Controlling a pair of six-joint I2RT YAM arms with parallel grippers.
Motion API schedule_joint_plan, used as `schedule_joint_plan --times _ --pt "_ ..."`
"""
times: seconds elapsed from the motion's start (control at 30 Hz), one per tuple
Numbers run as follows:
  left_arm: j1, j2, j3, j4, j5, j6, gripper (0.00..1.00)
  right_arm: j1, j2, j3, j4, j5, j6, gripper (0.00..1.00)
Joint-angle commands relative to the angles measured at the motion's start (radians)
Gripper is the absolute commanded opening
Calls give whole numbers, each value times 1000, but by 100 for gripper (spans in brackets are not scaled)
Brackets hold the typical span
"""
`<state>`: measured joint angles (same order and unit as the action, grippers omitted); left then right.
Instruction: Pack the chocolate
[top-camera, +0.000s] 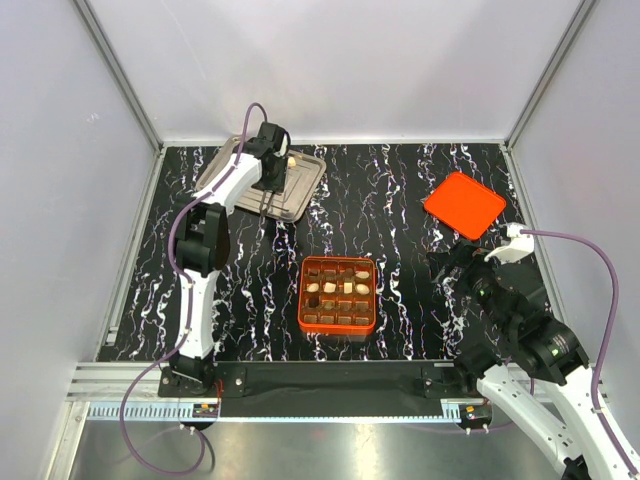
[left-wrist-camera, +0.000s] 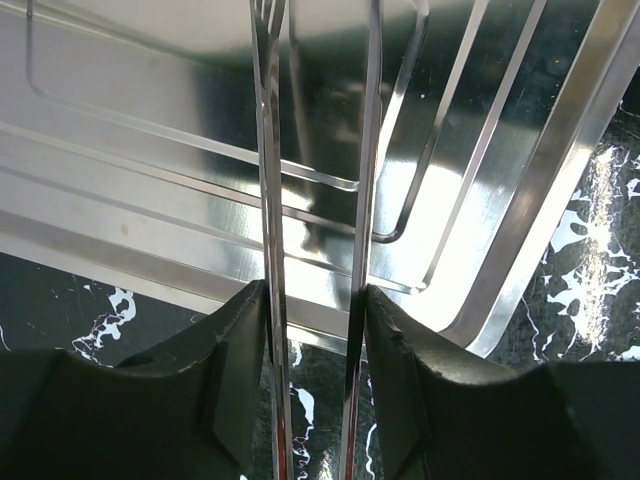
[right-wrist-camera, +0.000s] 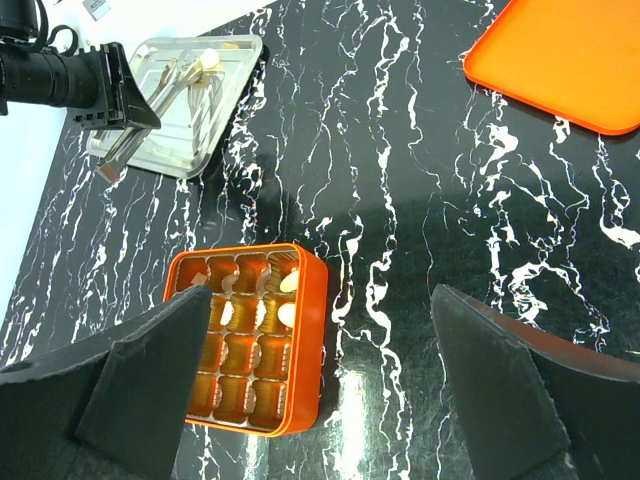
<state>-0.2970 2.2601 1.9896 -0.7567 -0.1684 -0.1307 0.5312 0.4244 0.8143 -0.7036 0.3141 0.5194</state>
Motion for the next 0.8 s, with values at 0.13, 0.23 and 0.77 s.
schedule_joint_plan --times 0.13,0.23,0.77 --pt "7 -20 40 11 10 0 42 4 11 -3 44 26 -19 100" --pt "7 -49 18 14 12 -1 41 3 10 -1 44 26 -18 100" --pt "-24 -247 -46 -69 15 -6 40 4 7 6 30 36 -9 100"
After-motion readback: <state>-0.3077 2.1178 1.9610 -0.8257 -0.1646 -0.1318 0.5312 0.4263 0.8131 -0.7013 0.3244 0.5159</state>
